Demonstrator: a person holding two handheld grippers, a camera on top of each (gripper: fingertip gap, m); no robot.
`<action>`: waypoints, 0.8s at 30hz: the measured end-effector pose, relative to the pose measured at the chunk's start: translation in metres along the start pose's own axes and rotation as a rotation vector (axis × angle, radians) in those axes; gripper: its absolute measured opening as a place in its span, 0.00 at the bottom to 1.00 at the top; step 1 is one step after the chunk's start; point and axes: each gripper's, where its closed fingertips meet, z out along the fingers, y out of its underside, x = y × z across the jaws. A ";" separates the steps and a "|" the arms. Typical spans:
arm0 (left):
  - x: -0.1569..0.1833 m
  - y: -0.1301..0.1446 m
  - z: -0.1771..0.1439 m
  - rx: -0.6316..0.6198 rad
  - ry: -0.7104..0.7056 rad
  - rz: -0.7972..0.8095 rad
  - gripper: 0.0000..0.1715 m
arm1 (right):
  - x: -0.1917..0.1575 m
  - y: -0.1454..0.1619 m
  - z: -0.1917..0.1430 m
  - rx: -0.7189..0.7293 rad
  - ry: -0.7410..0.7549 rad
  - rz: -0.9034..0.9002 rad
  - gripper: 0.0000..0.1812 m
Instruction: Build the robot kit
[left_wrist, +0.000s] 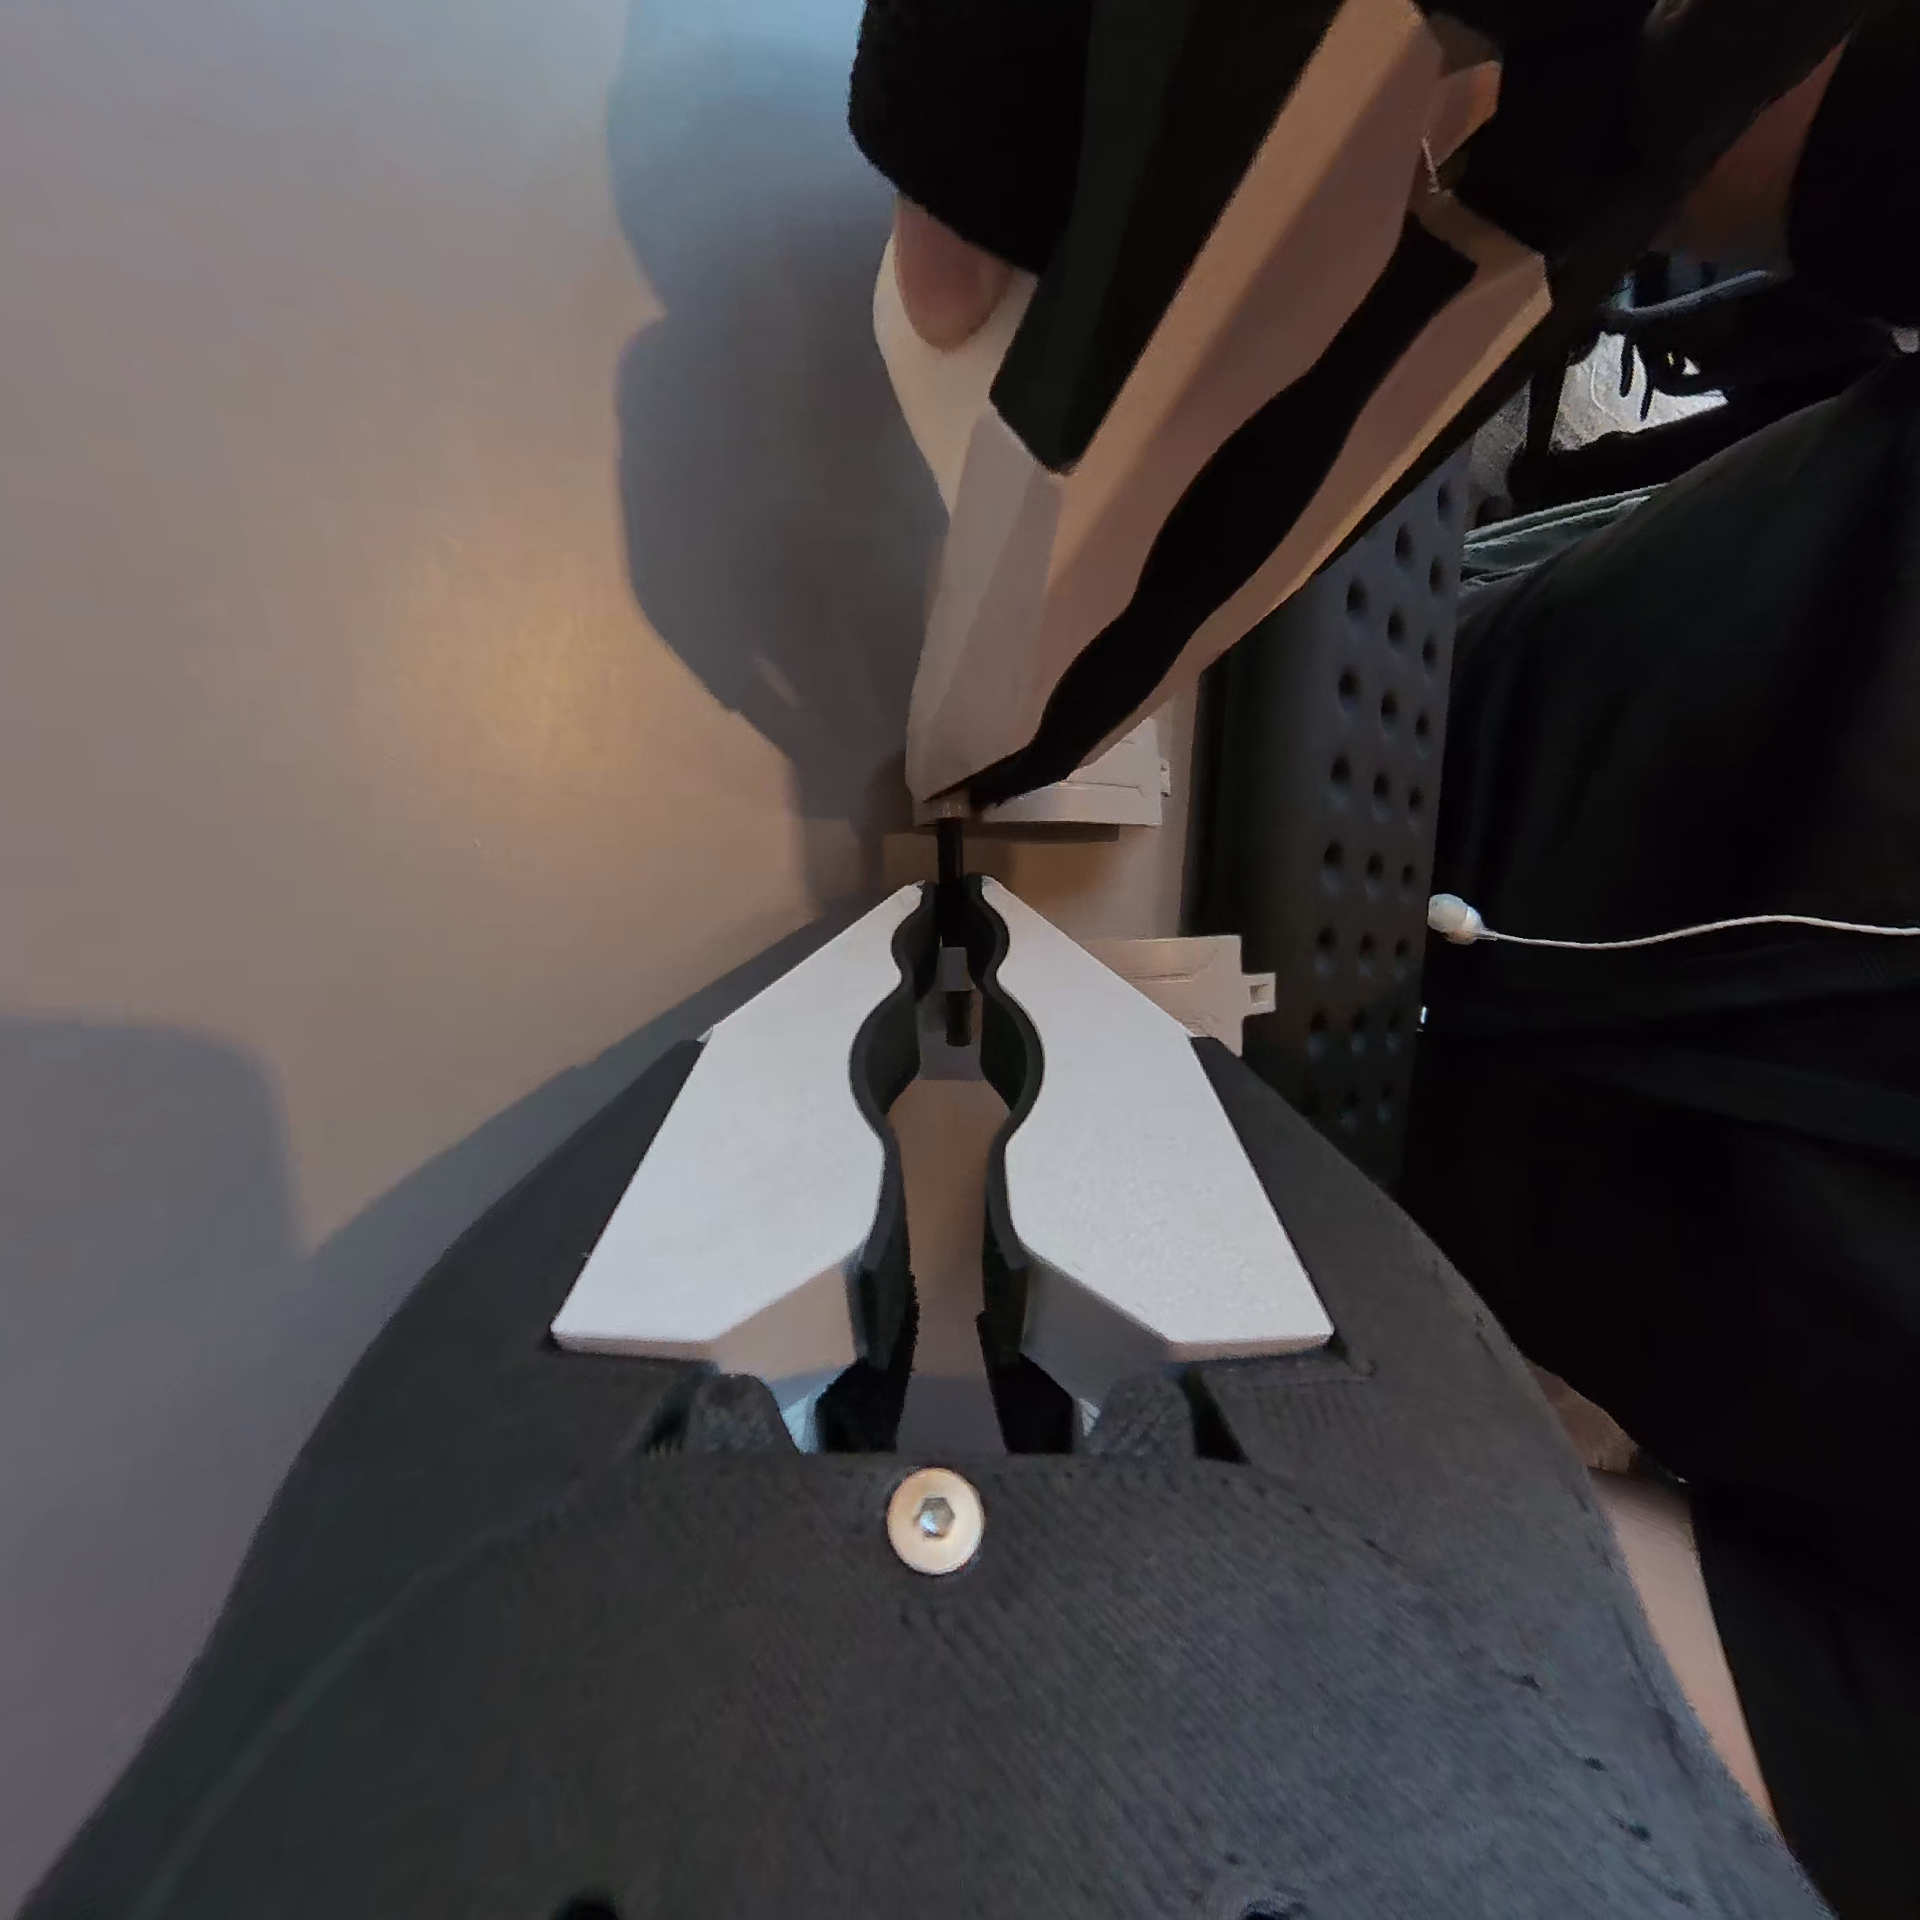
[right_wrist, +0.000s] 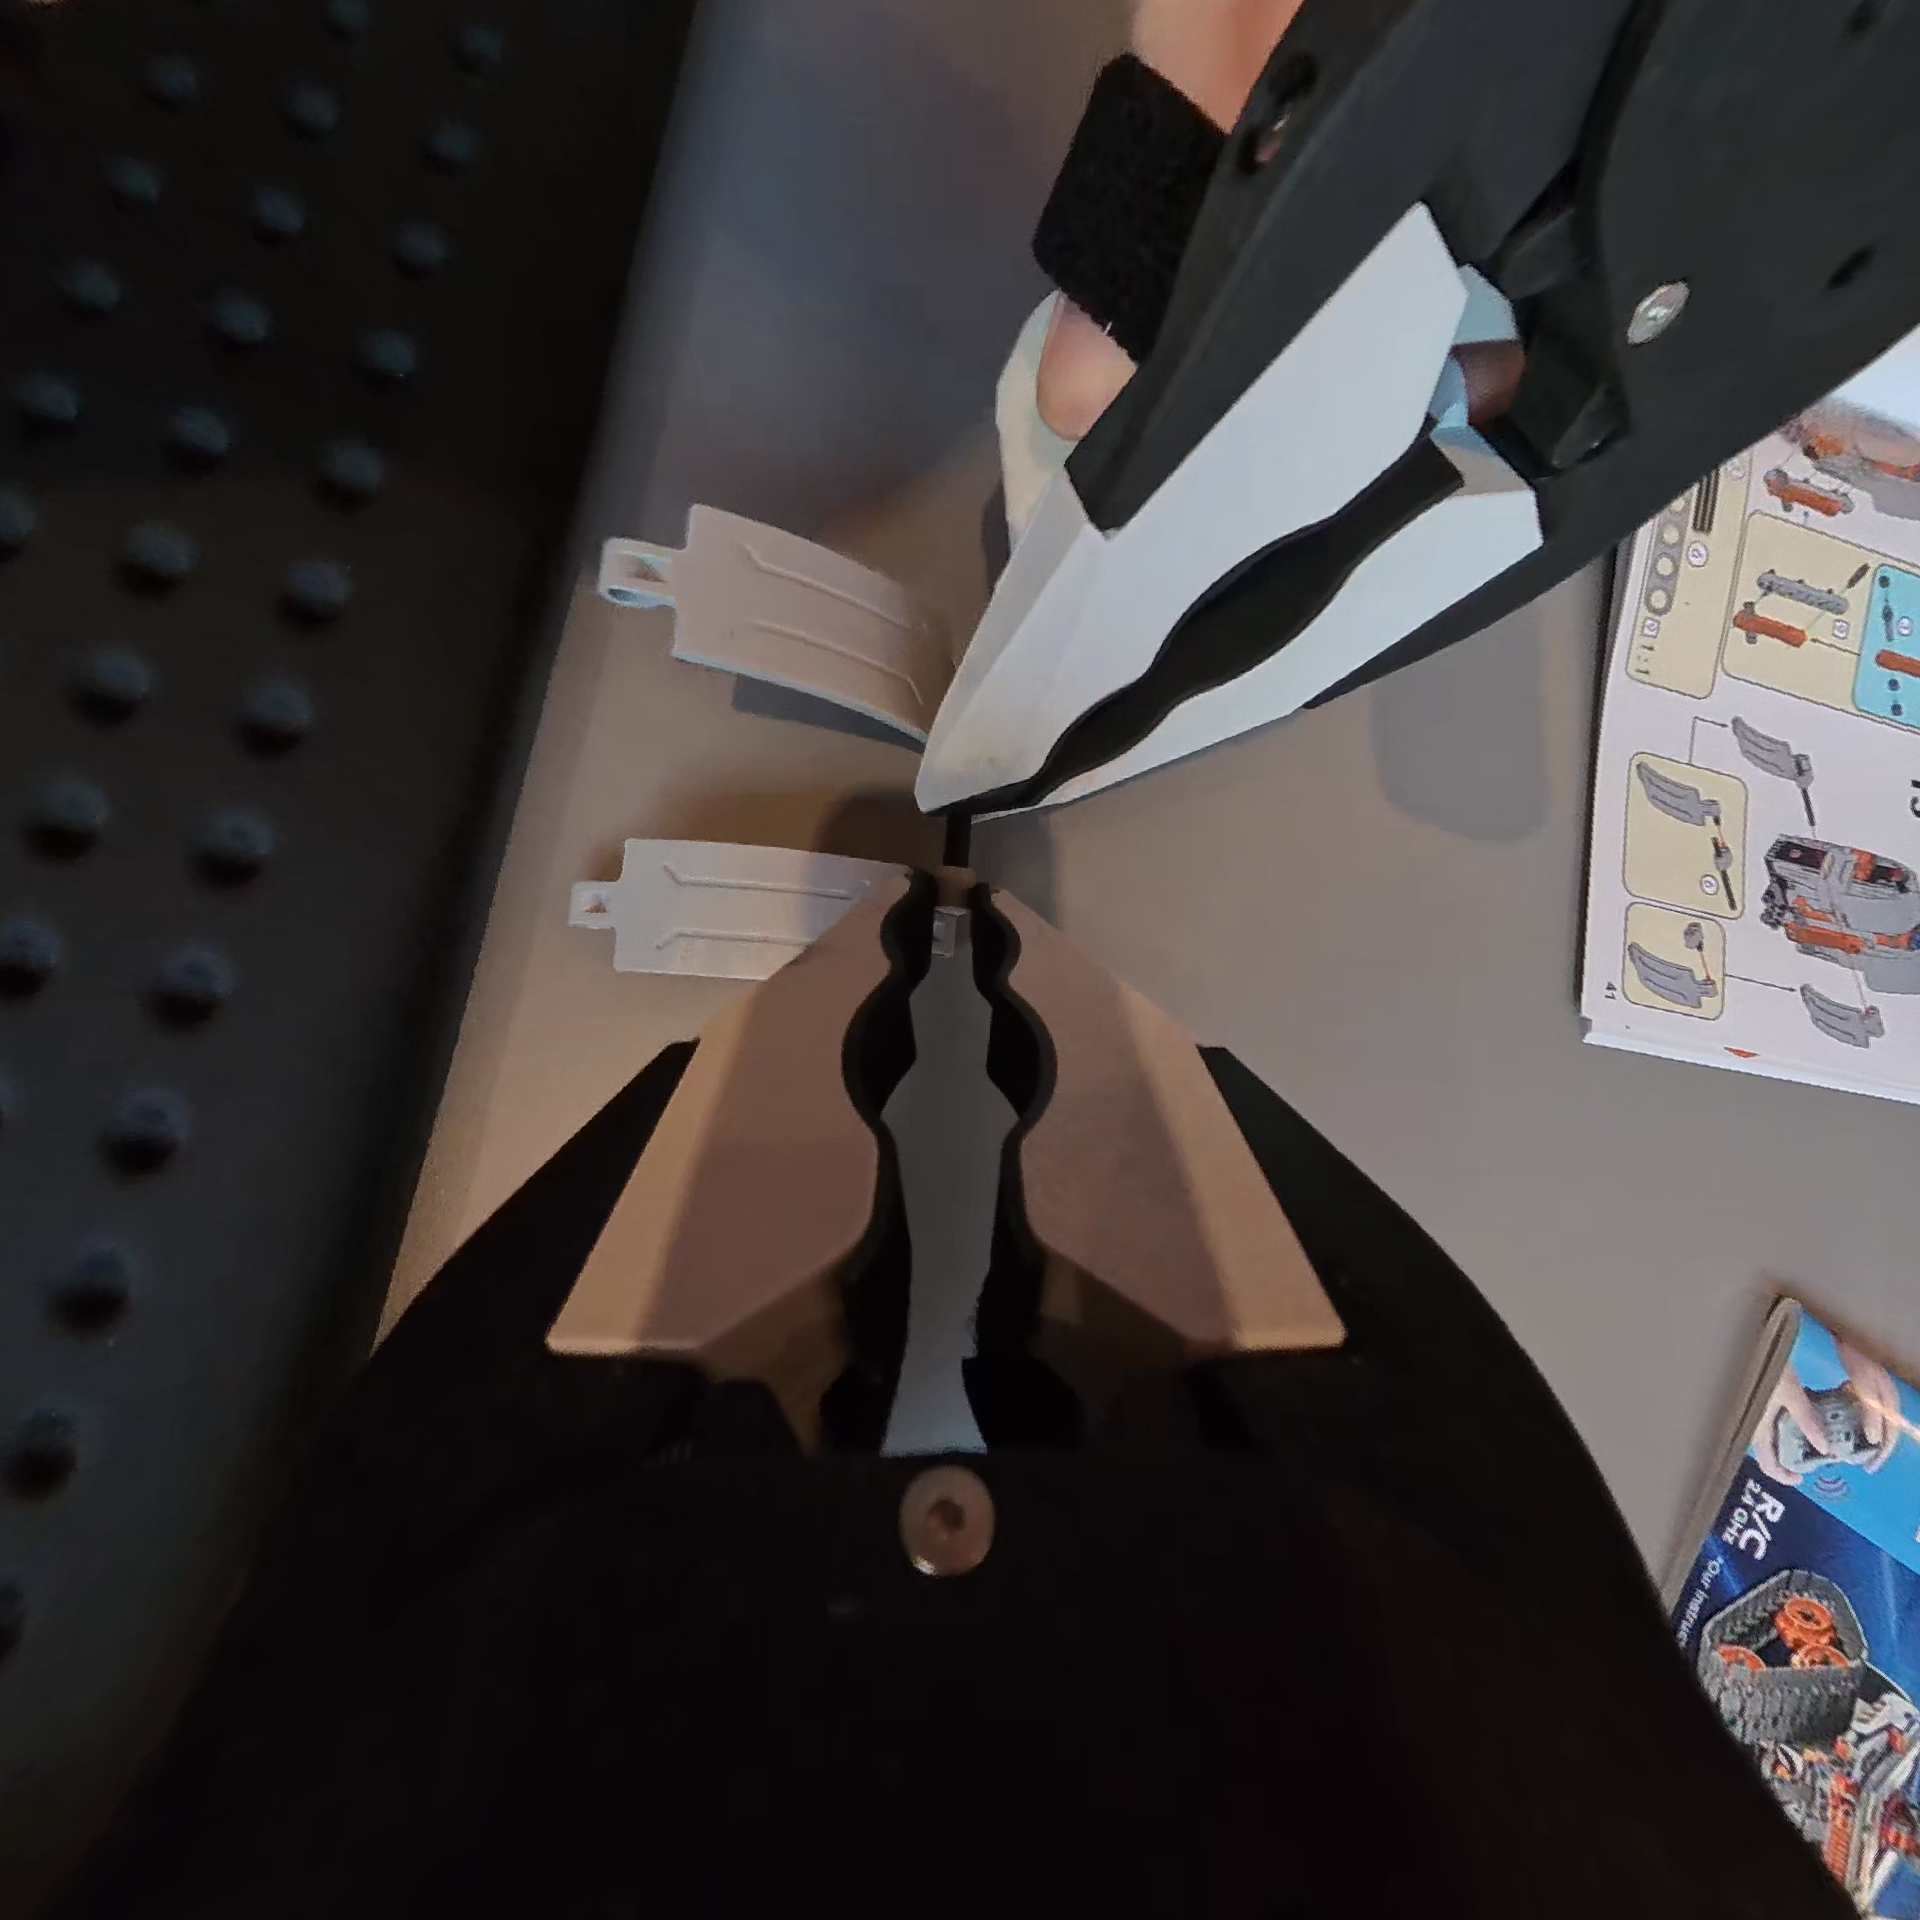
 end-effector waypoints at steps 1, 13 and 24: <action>-0.001 0.000 0.001 -0.002 0.005 0.002 0.01 | 0.000 0.000 0.000 0.001 0.001 -0.001 0.03; -0.007 -0.008 0.000 0.018 -0.022 0.069 0.00 | 0.007 0.004 -0.003 0.004 0.030 0.015 0.02; -0.007 -0.009 0.000 0.012 -0.037 0.085 0.00 | 0.008 0.003 -0.001 0.007 0.041 0.008 0.02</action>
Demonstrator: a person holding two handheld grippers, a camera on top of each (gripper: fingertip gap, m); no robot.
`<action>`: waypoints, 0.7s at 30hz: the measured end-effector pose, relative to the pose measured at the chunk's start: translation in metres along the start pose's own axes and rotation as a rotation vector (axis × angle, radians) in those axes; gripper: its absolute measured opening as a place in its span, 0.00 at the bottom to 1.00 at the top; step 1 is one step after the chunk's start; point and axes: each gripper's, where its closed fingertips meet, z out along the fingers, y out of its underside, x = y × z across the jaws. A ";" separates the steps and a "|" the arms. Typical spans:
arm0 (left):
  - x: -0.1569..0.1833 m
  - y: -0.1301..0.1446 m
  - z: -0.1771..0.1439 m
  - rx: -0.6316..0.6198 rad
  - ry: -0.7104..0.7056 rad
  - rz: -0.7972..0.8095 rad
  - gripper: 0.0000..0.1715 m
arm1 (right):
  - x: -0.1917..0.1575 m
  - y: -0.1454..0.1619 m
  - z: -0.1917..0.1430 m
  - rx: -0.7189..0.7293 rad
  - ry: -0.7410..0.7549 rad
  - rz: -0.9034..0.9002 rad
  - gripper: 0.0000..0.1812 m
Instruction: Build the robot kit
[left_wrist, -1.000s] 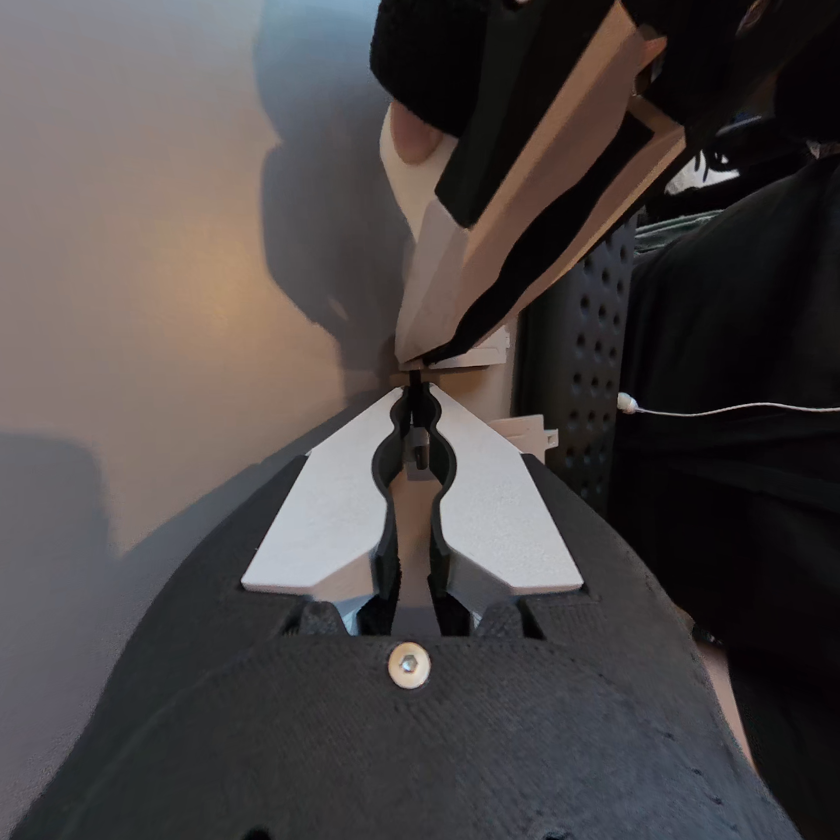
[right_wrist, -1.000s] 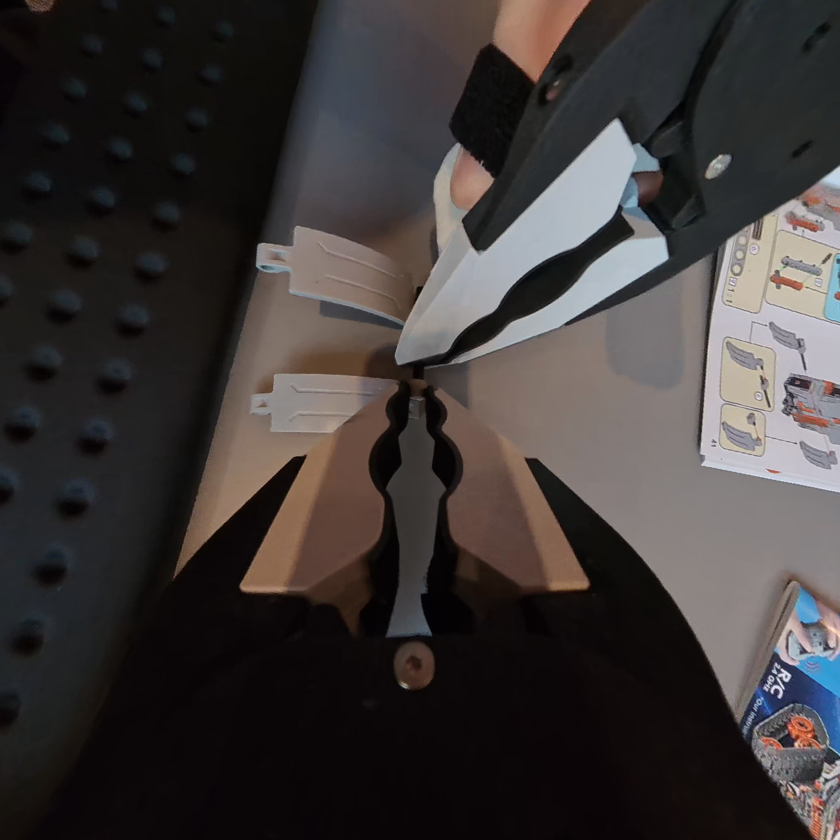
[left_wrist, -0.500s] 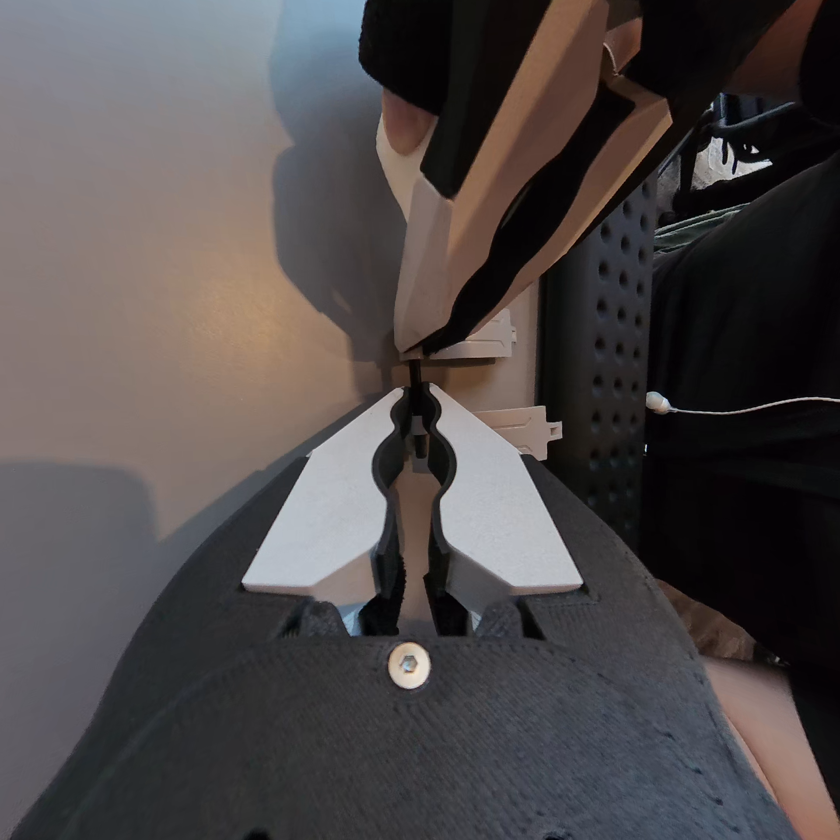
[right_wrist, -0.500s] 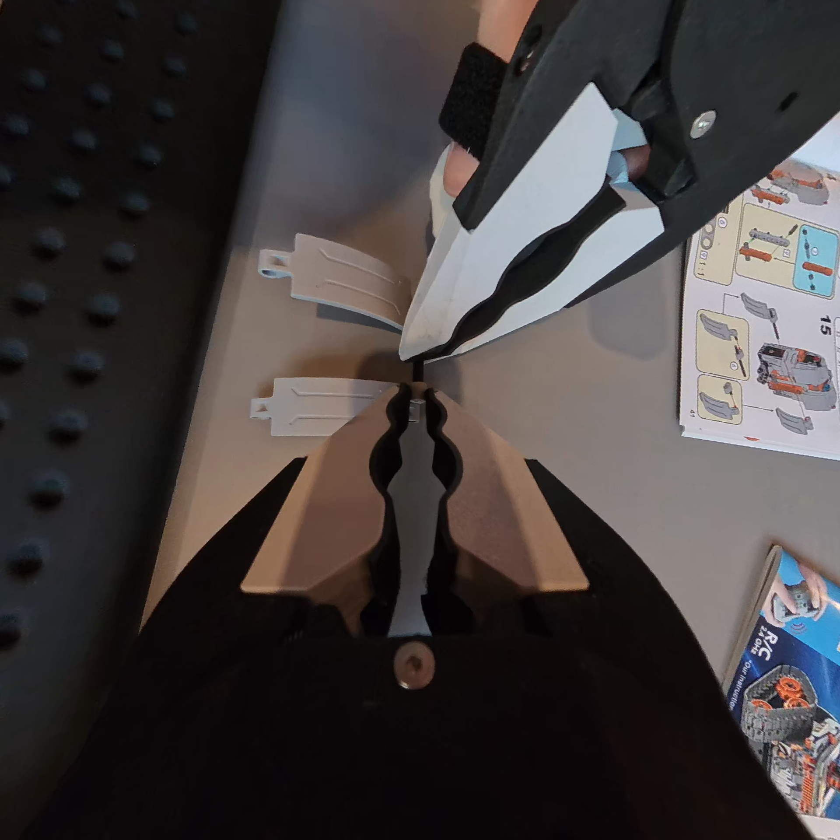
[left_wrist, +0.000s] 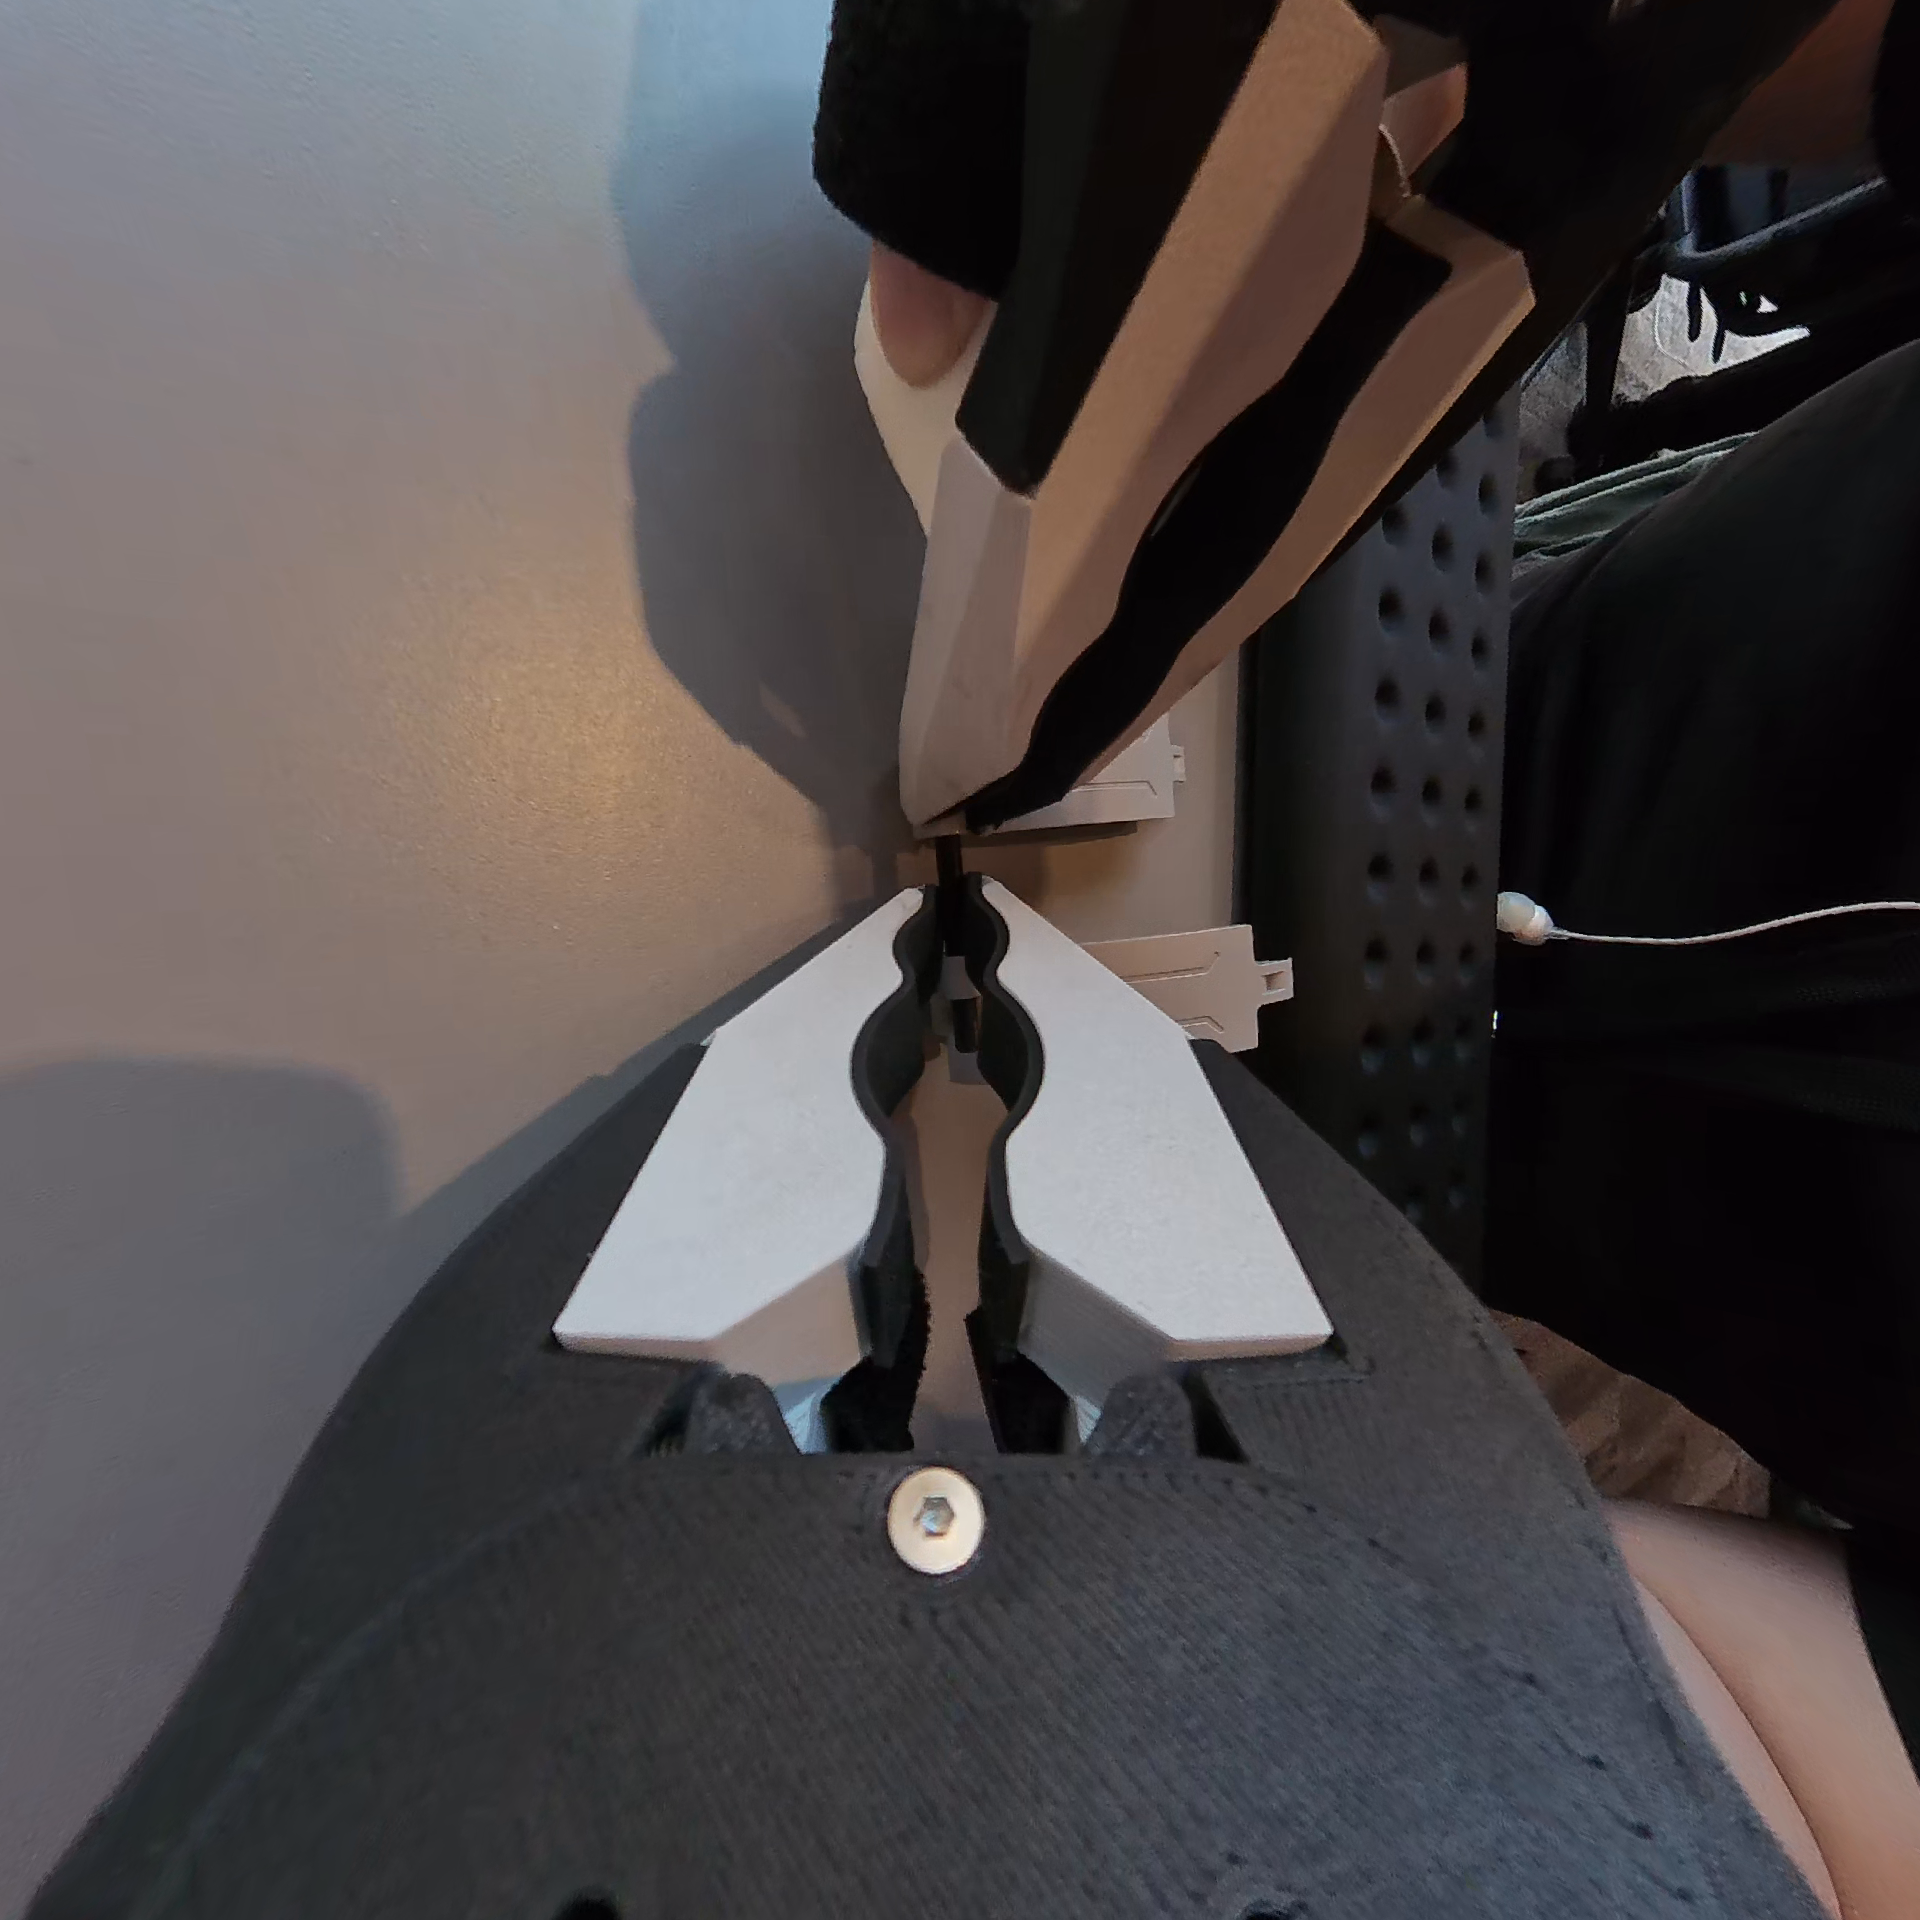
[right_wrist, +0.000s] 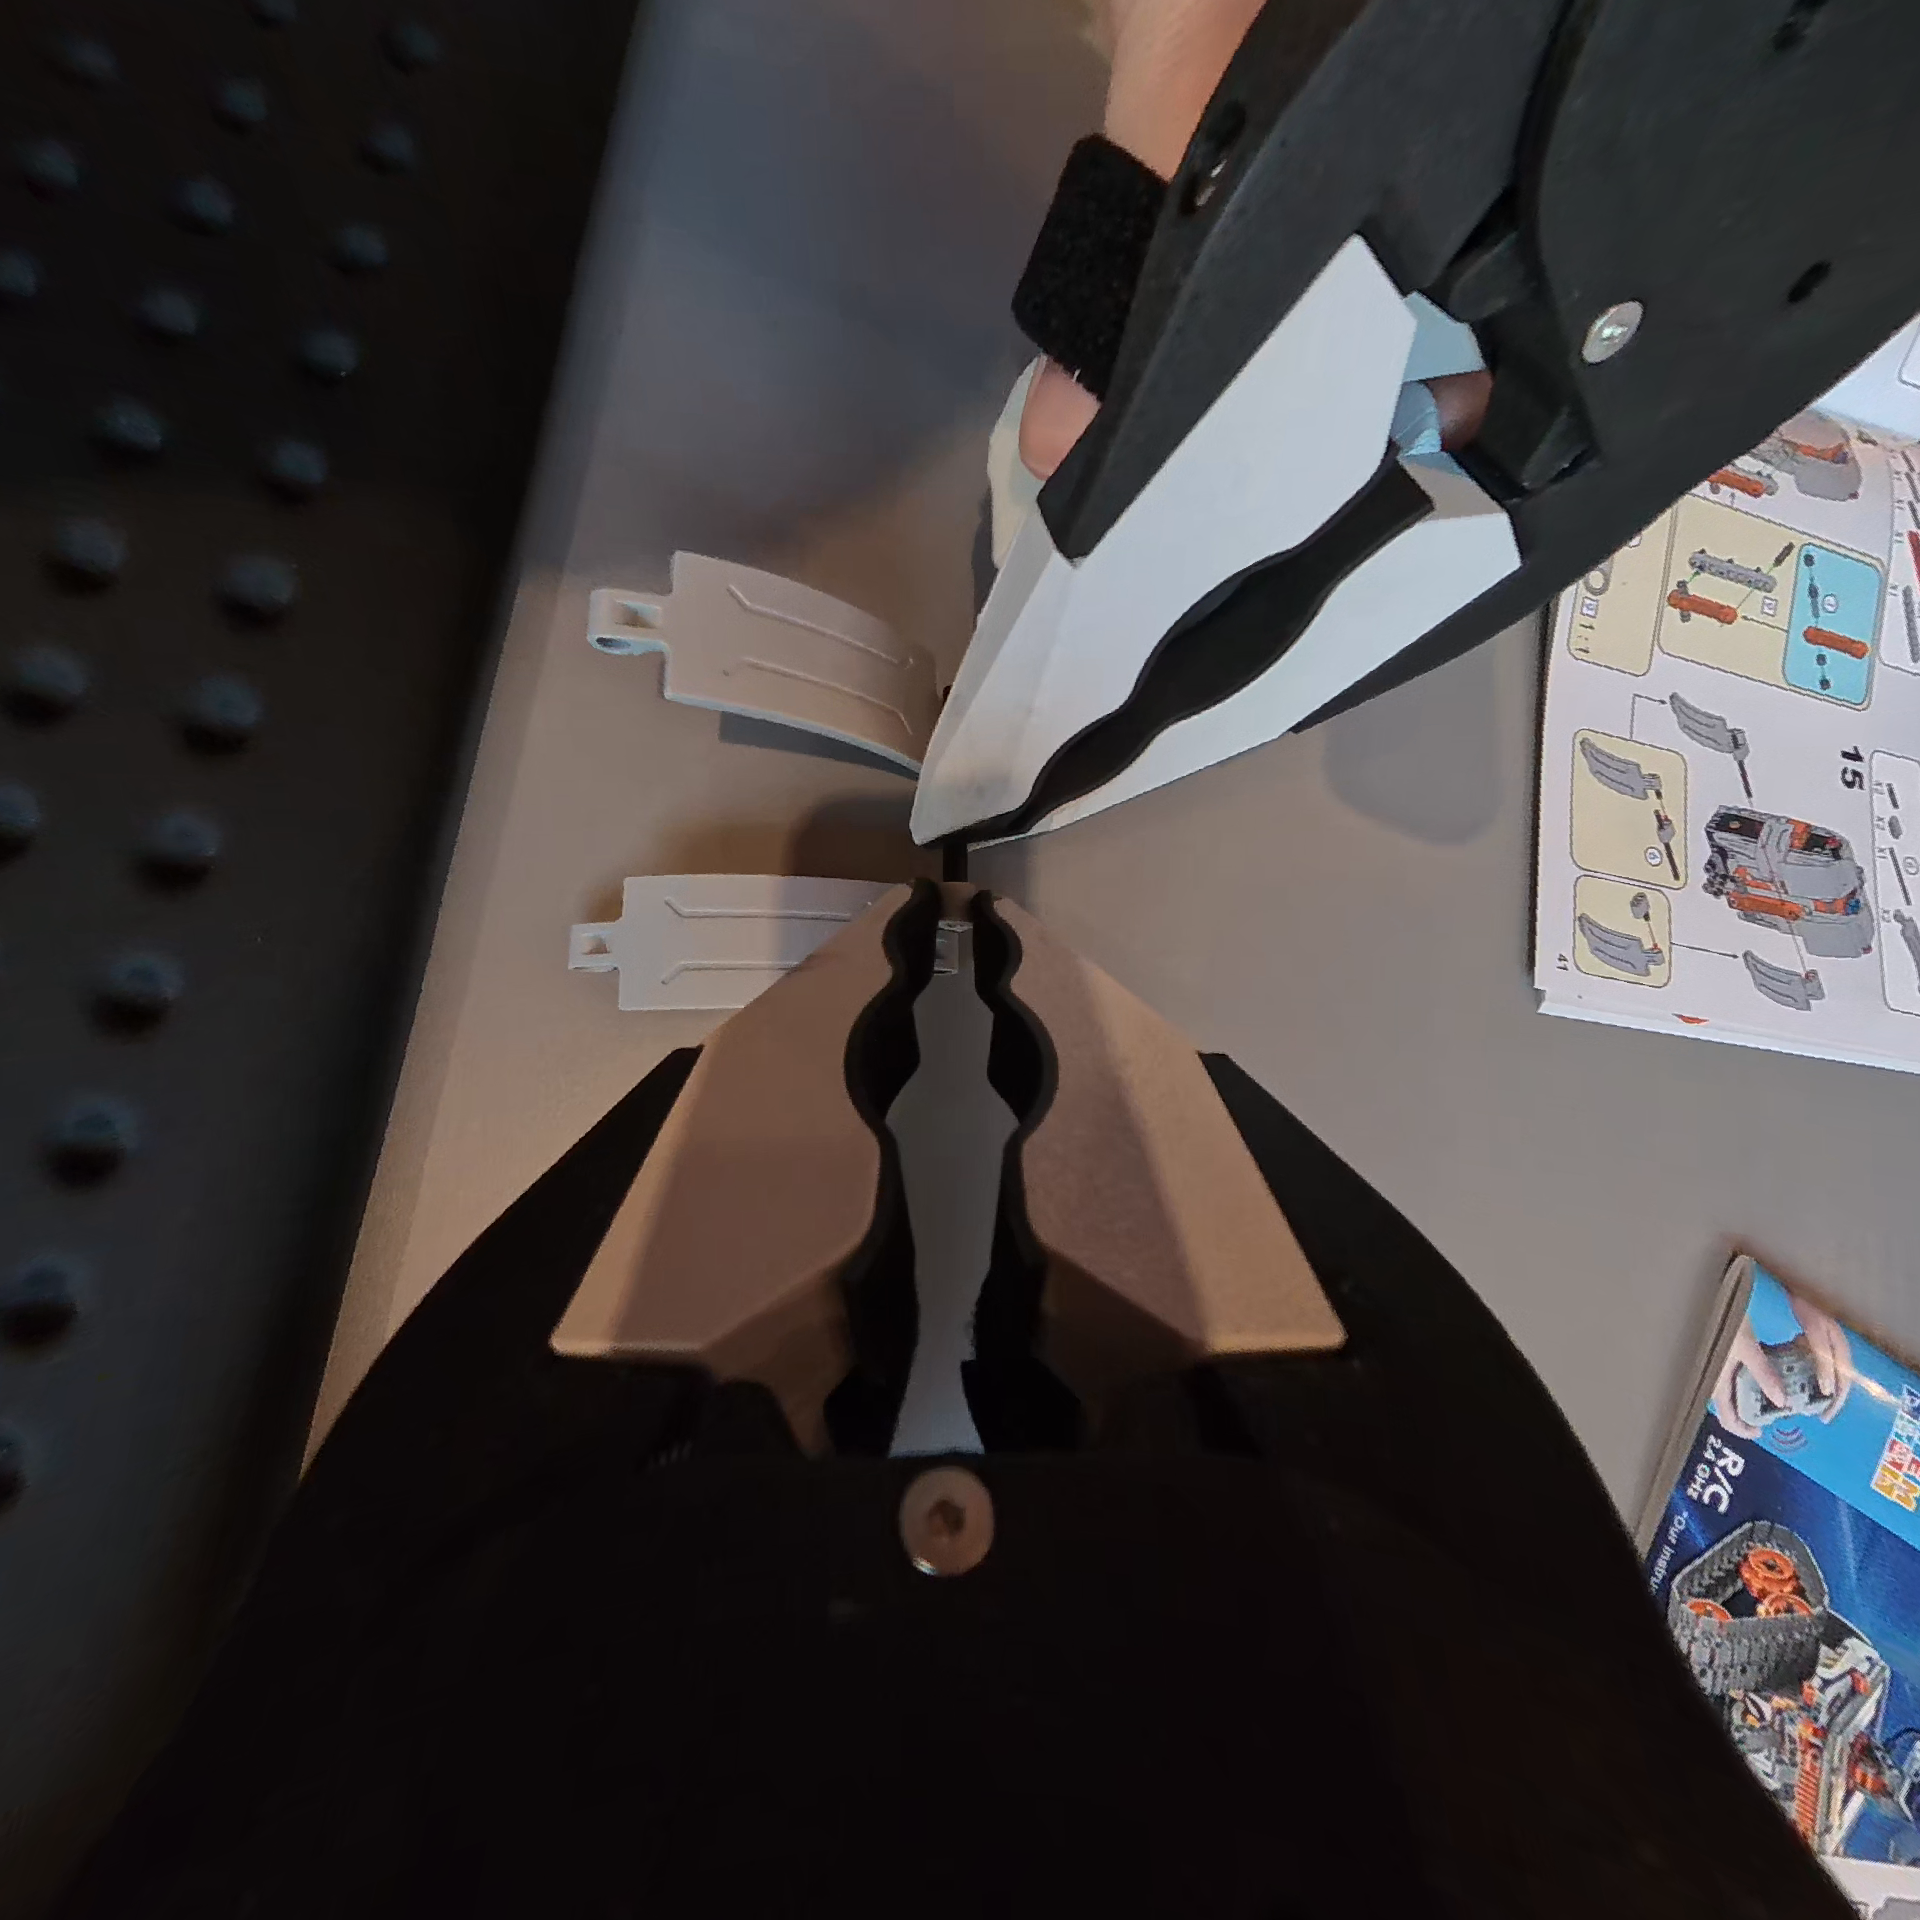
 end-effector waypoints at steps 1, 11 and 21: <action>0.000 0.000 0.000 -0.001 -0.002 0.002 0.00 | 0.000 0.000 0.000 -0.001 0.002 -0.002 0.02; -0.005 -0.004 -0.003 0.063 0.007 -0.044 0.01 | 0.006 0.004 -0.001 0.001 0.005 0.043 0.03; -0.008 -0.006 -0.039 0.210 0.021 -0.152 0.06 | 0.010 0.008 -0.005 0.039 0.015 0.038 0.03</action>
